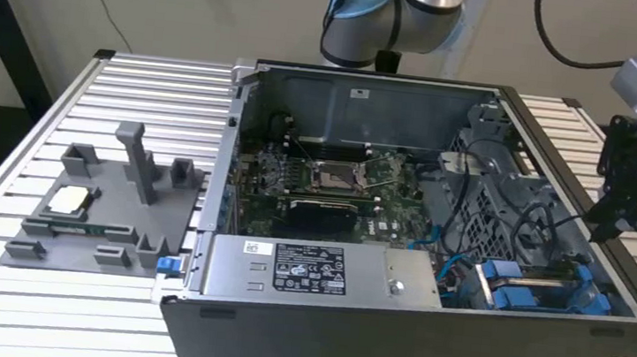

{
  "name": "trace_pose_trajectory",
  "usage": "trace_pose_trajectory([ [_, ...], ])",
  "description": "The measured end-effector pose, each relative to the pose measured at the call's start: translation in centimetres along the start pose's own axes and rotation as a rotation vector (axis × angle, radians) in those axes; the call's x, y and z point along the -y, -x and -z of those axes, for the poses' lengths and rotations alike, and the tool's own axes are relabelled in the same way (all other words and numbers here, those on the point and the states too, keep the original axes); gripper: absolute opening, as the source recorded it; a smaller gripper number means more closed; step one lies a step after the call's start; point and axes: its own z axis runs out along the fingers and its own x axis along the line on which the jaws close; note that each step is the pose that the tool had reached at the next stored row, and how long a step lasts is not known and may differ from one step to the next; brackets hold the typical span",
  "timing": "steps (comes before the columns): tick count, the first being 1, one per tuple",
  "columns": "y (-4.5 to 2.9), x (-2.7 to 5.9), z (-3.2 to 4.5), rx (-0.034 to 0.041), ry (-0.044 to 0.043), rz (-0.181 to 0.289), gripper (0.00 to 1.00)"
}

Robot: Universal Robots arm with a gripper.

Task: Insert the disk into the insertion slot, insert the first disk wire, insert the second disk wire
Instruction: 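Insert the second disk wire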

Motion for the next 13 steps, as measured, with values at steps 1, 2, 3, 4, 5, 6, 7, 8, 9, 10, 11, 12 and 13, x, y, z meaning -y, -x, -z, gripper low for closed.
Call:
trace_pose_trajectory([
  [1,0.00,0.00,-0.09,0.0000,0.0010,-0.001,0.27],
  [2,-0.01,0.01,-0.18,0.0000,0.0020,-0.002,0.27],
  [3,-0.01,0.01,-0.26,-0.0001,0.0028,-0.003,0.27],
  [4,-0.02,0.02,-0.34,-0.0002,0.0037,-0.004,0.27],
  [5,-0.02,0.02,-0.42,-0.0002,0.0047,-0.005,0.27],
  [6,-0.02,0.02,-0.49,-0.0002,0.0057,-0.006,0.27],
  [7,-0.02,0.02,-0.53,-0.0004,0.0064,-0.007,0.24],
  [8,-0.02,0.02,-0.55,-0.0005,0.0067,-0.008,0.24],
  [9,-0.03,0.02,-0.55,-0.0006,0.0068,-0.008,0.18],
  [10,-0.03,0.02,-0.57,-0.0004,0.0068,-0.008,0.18],
  [11,-0.03,0.02,-0.59,-0.0003,0.0068,-0.009,0.16],
  [12,-0.03,0.02,-0.59,-0.0003,0.0069,-0.009,0.16],
  [13,-0.03,0.02,-0.59,-0.0003,0.0069,-0.009,0.16],
])
